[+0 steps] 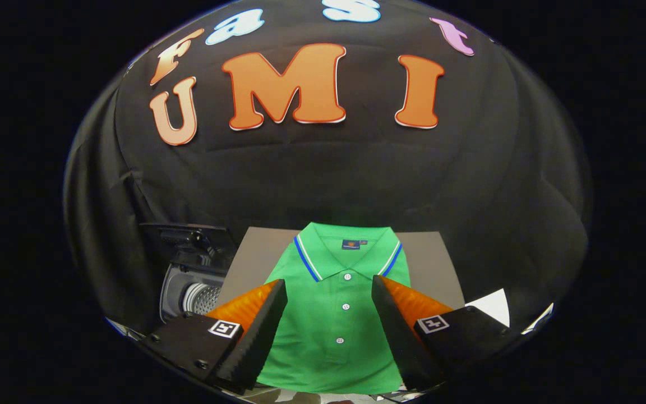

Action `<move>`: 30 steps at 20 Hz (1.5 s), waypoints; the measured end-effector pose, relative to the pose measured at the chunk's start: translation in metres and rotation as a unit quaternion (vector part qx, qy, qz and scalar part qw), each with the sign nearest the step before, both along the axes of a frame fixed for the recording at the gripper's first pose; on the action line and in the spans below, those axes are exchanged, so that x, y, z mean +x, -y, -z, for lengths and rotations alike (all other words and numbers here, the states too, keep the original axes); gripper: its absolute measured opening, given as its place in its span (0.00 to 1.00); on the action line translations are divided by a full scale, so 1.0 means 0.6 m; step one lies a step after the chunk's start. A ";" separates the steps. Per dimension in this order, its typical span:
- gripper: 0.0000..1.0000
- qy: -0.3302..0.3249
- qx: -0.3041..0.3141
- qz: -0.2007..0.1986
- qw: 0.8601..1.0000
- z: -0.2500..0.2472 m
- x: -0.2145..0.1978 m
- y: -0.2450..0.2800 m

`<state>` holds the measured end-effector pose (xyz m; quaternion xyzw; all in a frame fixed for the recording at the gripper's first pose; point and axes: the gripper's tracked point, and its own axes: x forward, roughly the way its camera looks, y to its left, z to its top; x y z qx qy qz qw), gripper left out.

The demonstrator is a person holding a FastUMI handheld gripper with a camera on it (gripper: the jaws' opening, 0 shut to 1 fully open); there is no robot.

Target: Put the clothes into the washing machine and then close the washing machine lid.

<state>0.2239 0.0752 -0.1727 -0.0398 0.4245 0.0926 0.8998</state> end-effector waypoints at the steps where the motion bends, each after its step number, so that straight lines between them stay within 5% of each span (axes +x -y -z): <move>1: 0.99 -0.015 -0.002 0.002 1.000 0.012 -0.001 0.001; 11: 0.98 -0.218 -0.070 0.004 0.973 0.128 -0.030 0.038; 18: 0.96 -0.280 -0.087 -0.021 0.956 0.134 -0.029 0.030; 29: 0.10 -0.230 -0.124 -0.063 0.963 0.123 -0.021 0.053; 30: 0.10 -0.208 -0.120 -0.068 0.968 0.124 -0.021 0.054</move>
